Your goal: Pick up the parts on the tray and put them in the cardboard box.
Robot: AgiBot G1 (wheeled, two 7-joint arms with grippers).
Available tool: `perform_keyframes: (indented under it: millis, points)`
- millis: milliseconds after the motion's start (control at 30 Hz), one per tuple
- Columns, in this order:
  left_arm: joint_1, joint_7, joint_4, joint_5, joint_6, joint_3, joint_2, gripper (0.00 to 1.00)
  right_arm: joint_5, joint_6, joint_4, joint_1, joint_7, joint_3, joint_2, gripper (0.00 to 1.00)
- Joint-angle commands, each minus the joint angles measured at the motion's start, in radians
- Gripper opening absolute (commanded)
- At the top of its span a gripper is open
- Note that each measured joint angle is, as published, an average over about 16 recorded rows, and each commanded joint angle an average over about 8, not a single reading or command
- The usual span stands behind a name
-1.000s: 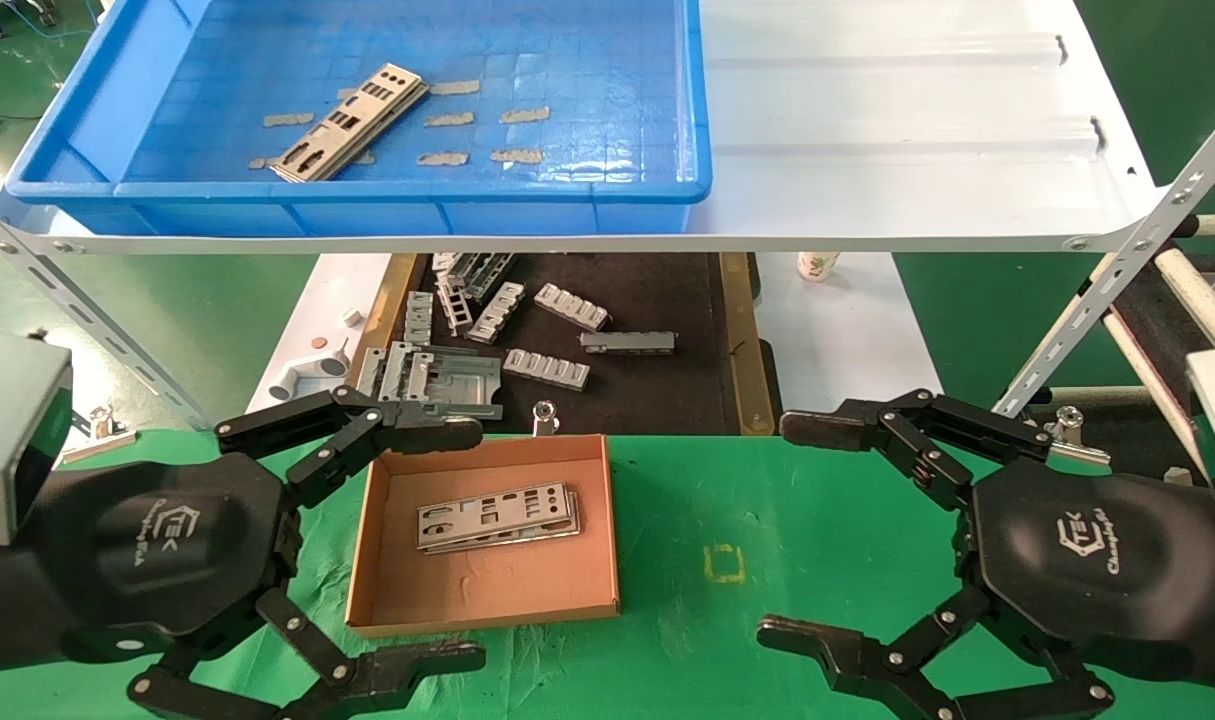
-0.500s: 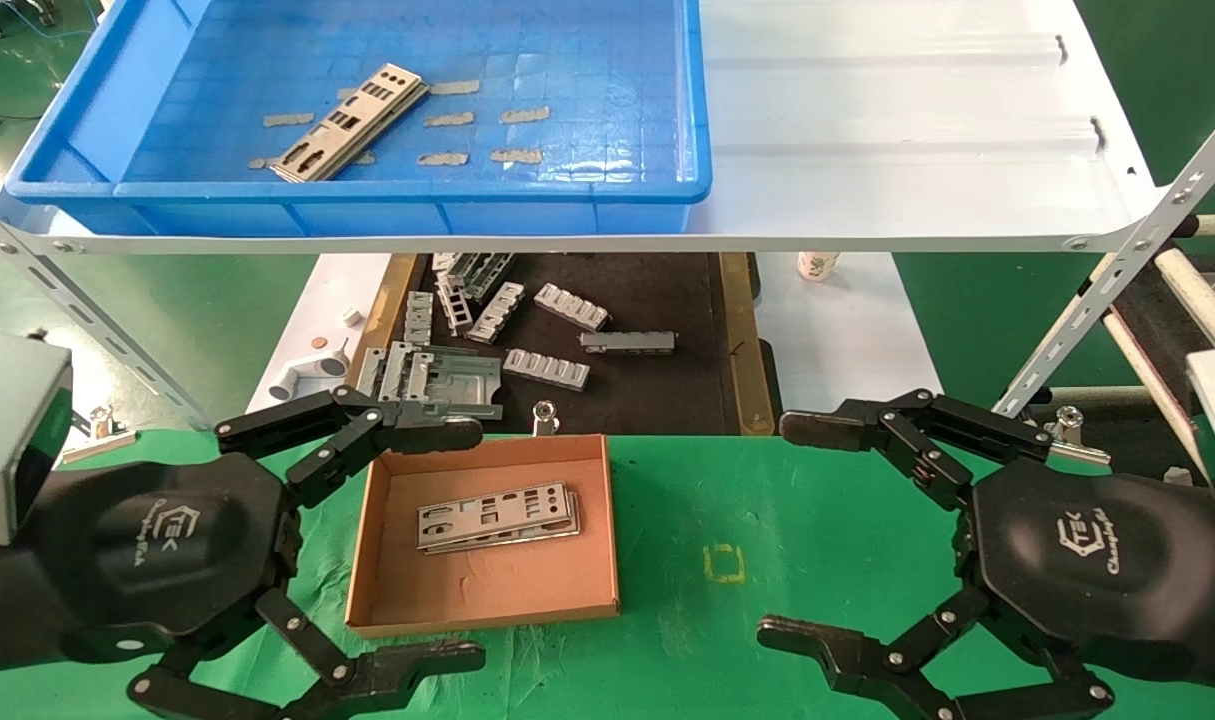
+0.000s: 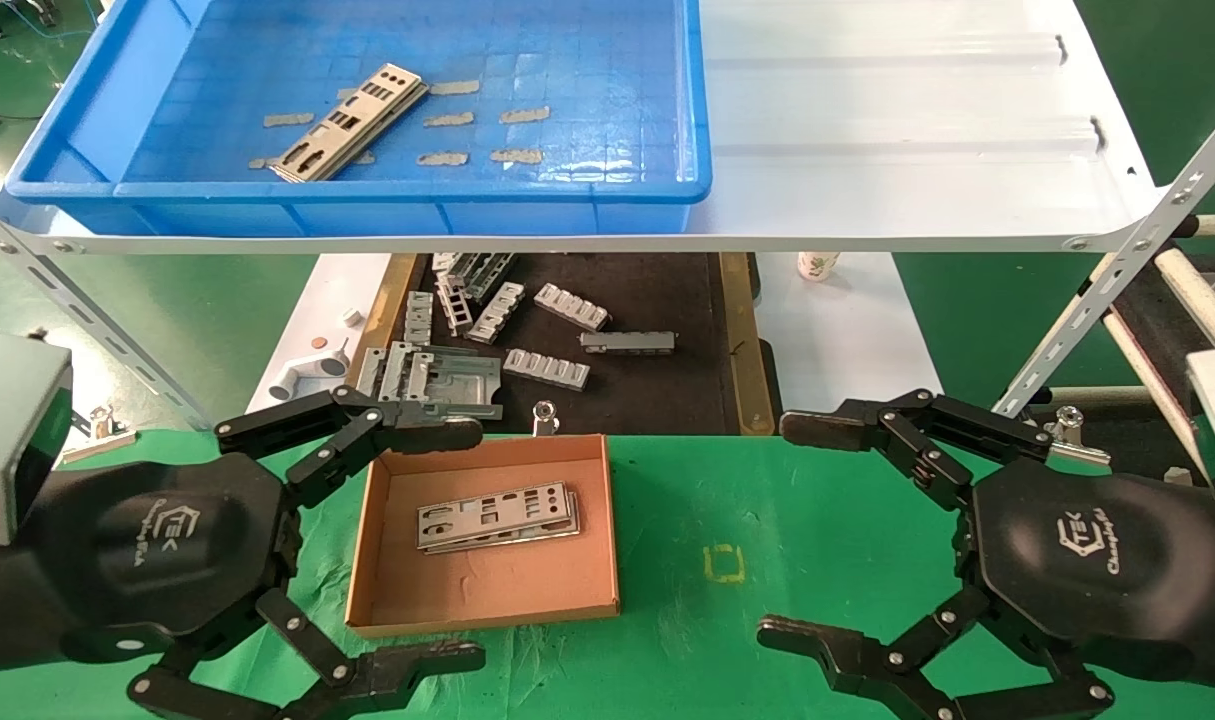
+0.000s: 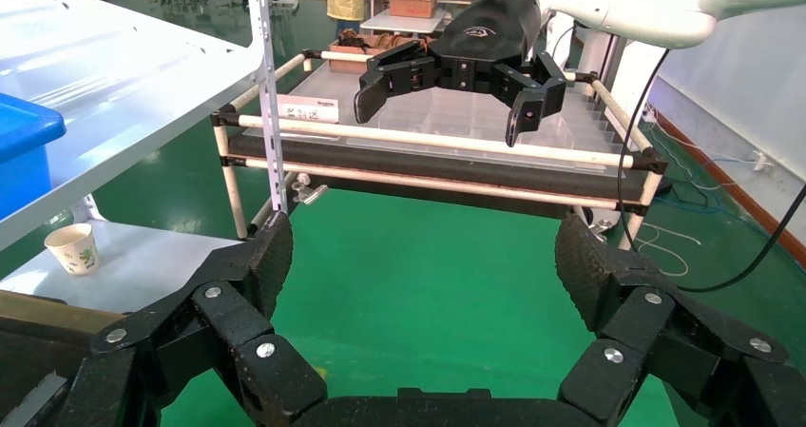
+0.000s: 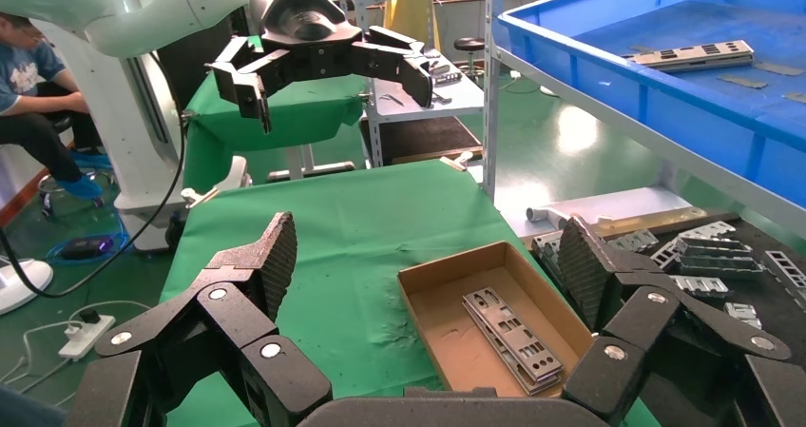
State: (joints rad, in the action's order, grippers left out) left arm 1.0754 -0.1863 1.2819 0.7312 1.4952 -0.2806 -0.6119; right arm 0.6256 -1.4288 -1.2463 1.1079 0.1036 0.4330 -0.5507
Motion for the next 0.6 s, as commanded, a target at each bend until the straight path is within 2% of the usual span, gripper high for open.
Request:
perform_keyframes:
  millis: [33, 600]
  points:
    - [0.0, 0.0, 0.0, 0.0, 0.0, 0.0, 0.0, 1.0, 0.0, 0.0, 0.0, 0.0, 0.0, 0.0, 0.0, 1.0]
    - [0.0, 0.0, 0.0, 0.0, 0.0, 0.0, 0.0, 1.0, 0.0, 0.0, 0.0, 0.0, 0.0, 0.0, 0.0, 1.0]
